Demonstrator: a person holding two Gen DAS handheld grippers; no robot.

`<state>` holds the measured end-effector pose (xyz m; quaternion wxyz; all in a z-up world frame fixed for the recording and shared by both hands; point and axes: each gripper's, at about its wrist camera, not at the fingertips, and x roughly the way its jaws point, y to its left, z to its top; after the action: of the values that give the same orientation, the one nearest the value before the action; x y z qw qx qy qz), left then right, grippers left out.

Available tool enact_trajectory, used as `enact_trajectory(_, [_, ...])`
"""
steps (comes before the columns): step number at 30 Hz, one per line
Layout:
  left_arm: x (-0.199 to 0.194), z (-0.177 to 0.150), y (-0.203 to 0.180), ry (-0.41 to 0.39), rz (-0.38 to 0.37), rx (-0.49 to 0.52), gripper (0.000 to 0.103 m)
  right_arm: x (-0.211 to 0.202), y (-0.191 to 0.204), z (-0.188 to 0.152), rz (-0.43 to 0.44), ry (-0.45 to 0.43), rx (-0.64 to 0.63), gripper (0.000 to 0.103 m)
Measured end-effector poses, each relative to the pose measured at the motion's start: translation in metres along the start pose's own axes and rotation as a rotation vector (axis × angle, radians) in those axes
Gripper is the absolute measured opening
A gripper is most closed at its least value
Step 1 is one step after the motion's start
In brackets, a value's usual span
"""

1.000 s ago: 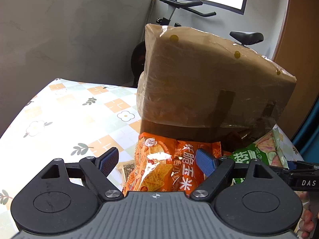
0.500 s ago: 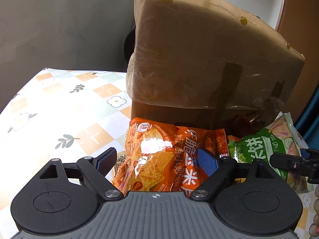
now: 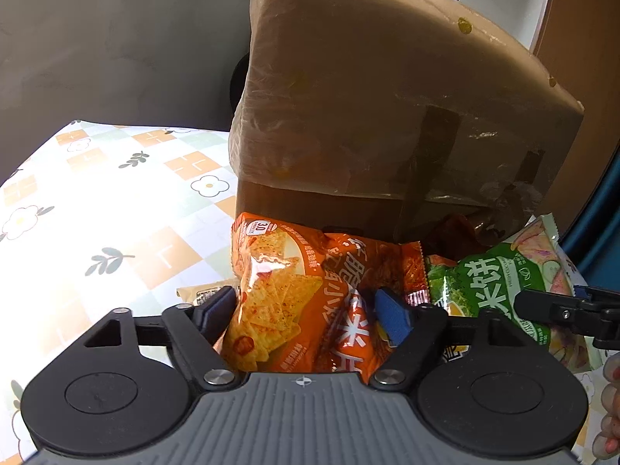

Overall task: Organize snacks
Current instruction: 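Grasp the orange chip bag with the left tool while the right tool grasps the green cracker bag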

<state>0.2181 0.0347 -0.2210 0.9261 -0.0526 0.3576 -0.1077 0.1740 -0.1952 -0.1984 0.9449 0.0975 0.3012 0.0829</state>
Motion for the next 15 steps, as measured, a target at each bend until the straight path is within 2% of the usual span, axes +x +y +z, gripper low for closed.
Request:
enact_trajectory(2, [-0.004,0.0,-0.004,-0.004,0.006,0.01,0.065,0.0,0.0,0.0,0.002,0.0,0.003,0.068])
enact_trajectory(7, [-0.019,-0.002,-0.007,-0.018,0.027,0.017,0.06,0.001,0.0,0.0,0.013,0.006,0.005,0.067])
enact_trajectory(15, [-0.061,0.006,-0.004,-0.107,0.022,0.0,0.06,-0.008,-0.004,0.002,0.027,-0.003,0.012,0.062])
